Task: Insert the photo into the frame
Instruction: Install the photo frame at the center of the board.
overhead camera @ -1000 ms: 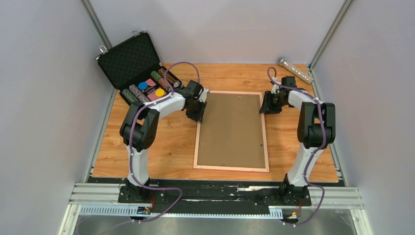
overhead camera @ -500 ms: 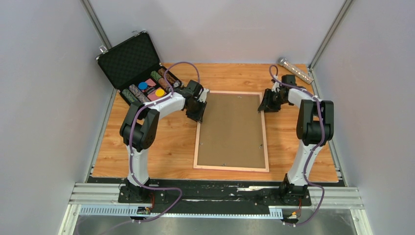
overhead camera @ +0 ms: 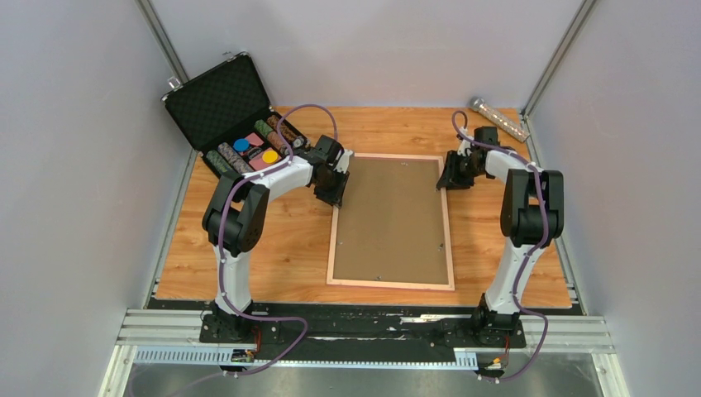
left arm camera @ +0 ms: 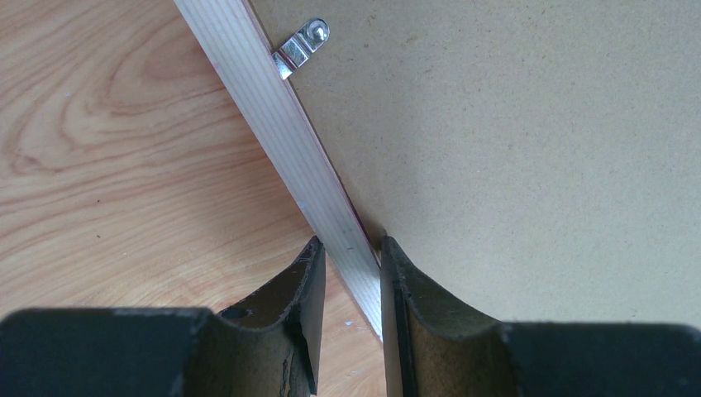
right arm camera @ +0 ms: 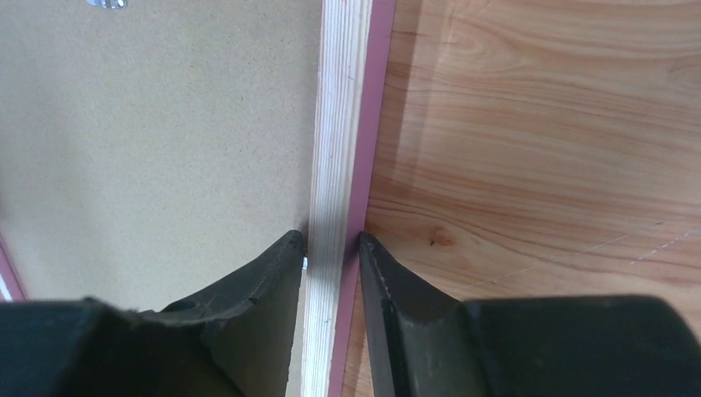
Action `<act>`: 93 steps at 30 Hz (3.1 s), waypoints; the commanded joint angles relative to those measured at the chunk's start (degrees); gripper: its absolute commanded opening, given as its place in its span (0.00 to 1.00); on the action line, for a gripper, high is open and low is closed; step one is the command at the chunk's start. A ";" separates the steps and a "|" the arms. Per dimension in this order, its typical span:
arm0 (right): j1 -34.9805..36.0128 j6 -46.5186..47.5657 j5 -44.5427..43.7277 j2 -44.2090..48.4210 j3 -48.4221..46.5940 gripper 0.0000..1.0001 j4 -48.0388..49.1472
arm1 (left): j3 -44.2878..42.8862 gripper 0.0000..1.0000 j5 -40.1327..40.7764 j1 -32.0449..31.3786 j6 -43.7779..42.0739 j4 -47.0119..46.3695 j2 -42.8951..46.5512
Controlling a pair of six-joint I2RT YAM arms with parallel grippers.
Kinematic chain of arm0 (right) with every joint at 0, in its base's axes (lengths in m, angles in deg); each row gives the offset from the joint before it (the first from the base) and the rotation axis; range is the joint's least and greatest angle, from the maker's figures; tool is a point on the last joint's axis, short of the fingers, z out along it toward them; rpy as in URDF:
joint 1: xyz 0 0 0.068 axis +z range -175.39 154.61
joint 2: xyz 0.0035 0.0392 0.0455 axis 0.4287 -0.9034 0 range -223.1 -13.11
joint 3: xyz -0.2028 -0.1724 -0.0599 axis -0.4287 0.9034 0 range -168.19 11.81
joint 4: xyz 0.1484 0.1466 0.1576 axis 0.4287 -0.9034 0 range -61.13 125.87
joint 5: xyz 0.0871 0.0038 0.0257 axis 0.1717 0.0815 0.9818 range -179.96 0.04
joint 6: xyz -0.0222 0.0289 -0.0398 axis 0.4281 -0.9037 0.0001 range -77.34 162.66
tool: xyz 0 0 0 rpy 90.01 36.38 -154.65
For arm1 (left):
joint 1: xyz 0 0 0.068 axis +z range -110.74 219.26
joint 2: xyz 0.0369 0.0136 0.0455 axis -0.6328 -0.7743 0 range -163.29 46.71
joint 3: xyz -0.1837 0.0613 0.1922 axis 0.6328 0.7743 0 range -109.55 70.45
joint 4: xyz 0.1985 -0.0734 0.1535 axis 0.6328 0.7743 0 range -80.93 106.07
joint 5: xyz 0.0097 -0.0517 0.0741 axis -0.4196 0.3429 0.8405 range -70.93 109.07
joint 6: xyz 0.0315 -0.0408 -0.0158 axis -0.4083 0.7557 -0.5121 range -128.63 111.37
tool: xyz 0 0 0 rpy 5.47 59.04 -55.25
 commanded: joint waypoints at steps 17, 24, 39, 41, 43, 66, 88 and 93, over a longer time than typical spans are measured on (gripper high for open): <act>1.53 13.41 -5.79 2.75 2.83 0.33 -0.51 | 0.15 0.00 0.42 -0.18 -1.39 -0.24 -3.12; 1.51 15.72 -3.49 2.53 2.44 0.32 -1.32 | 0.22 0.00 0.24 0.03 -1.39 -0.24 -3.03; 0.80 14.27 -0.54 3.28 0.37 0.45 -2.25 | 0.41 0.00 0.29 0.32 -1.09 -0.37 -2.79; 0.43 12.94 -0.41 4.12 0.14 0.48 -2.24 | 0.49 0.00 0.29 0.31 -1.00 -0.43 -2.75; 0.23 12.31 -0.42 5.45 0.35 0.50 -2.27 | 0.58 0.00 0.18 0.36 -0.77 -0.45 -2.77; 2.42 24.14 0.47 34.72 28.81 0.59 -8.04 | 0.59 0.00 0.01 0.73 -0.49 -0.63 -2.32; 7.46 20.73 -3.89 33.87 33.37 0.55 -5.62 | 0.63 0.00 0.65 0.73 -1.03 -0.78 -2.33; 7.85 20.32 -4.92 32.84 33.41 0.53 -5.23 | 0.60 0.00 0.64 0.74 -1.03 -0.72 -2.38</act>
